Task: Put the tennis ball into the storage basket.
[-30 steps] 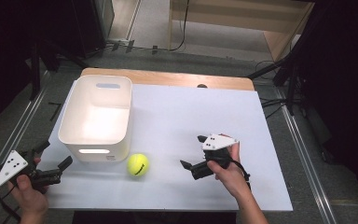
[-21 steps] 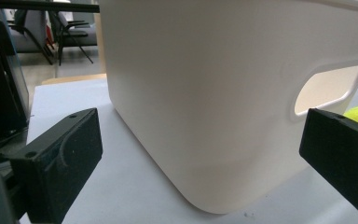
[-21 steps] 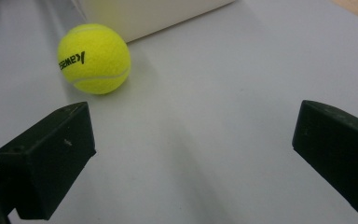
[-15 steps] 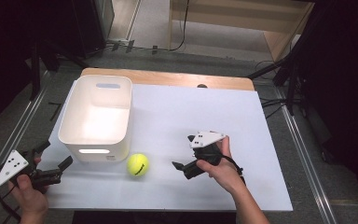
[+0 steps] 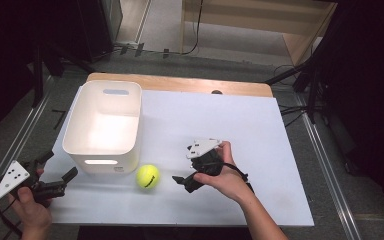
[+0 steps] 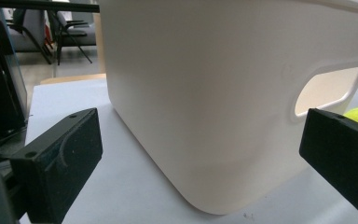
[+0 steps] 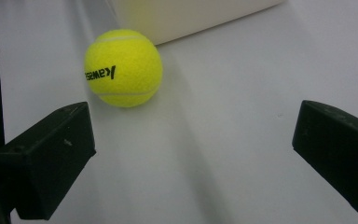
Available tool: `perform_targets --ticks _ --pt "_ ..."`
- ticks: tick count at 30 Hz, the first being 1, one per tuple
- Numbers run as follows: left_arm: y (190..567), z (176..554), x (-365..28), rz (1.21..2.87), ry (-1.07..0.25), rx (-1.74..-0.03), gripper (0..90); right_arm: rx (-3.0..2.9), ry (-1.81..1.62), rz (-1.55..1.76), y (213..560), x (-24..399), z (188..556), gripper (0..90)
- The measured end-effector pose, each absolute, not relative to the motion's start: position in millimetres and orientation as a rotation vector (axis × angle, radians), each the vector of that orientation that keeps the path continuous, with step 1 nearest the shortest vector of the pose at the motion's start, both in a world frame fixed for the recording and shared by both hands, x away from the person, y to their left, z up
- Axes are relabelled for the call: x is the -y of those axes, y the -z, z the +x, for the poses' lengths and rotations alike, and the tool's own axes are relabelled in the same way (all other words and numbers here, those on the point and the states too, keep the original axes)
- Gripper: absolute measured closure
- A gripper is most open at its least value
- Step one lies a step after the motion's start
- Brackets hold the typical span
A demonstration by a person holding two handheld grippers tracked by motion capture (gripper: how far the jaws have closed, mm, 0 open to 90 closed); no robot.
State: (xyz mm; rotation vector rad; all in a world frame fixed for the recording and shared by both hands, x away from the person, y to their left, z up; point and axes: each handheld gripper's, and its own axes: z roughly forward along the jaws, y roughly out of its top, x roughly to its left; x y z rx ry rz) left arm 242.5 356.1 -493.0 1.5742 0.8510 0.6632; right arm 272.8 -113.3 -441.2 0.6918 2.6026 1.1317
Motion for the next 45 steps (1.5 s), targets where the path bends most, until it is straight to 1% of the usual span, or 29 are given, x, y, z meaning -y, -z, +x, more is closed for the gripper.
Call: perform_targets --ticks 26,45 --pt "493 242 -356 1.575 -0.657 -0.847 0.0 -2.727 -1.063 0.608 450 58 283 0.0" --pt "493 243 -356 1.577 -0.656 -0.844 0.0 -2.787 -1.034 0.579 458 34 285 0.0"
